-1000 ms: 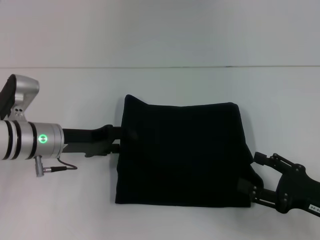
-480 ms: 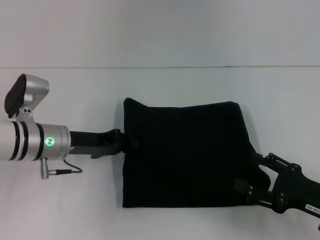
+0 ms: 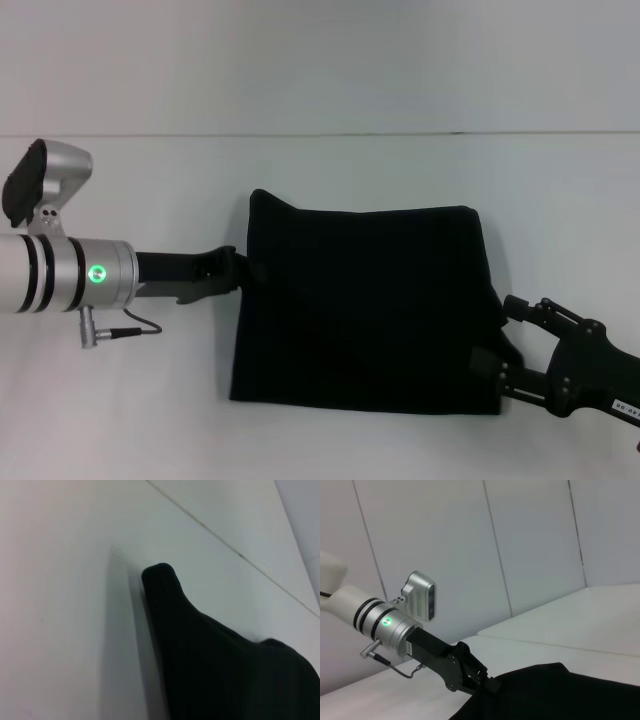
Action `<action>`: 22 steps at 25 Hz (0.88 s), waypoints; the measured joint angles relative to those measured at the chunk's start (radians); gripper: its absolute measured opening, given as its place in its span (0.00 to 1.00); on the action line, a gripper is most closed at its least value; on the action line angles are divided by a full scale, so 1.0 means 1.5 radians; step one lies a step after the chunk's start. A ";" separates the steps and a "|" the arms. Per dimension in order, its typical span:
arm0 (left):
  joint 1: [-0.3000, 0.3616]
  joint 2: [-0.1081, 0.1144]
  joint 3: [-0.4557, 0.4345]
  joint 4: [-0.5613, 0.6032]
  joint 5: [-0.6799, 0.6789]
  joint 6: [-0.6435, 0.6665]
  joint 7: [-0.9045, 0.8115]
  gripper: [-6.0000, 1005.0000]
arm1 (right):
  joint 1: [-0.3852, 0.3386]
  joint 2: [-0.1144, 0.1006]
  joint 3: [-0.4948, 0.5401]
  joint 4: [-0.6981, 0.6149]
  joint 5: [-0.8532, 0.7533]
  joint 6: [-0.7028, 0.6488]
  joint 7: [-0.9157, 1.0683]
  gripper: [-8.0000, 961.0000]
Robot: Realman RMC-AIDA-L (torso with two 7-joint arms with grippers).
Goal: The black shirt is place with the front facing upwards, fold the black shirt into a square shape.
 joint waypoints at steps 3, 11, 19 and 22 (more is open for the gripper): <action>-0.001 0.000 -0.001 0.001 -0.003 -0.025 0.000 0.16 | 0.000 0.000 0.007 -0.001 0.001 0.003 0.001 0.96; 0.014 0.012 -0.019 0.012 -0.013 -0.057 0.000 0.10 | 0.002 0.000 0.027 -0.001 0.001 0.006 0.000 0.96; 0.087 -0.011 -0.107 0.013 -0.073 0.015 0.074 0.09 | 0.004 0.001 0.039 -0.001 0.001 0.008 0.000 0.96; 0.098 -0.024 -0.117 0.019 -0.088 0.015 0.107 0.12 | 0.007 0.001 0.039 -0.001 0.001 0.008 0.000 0.96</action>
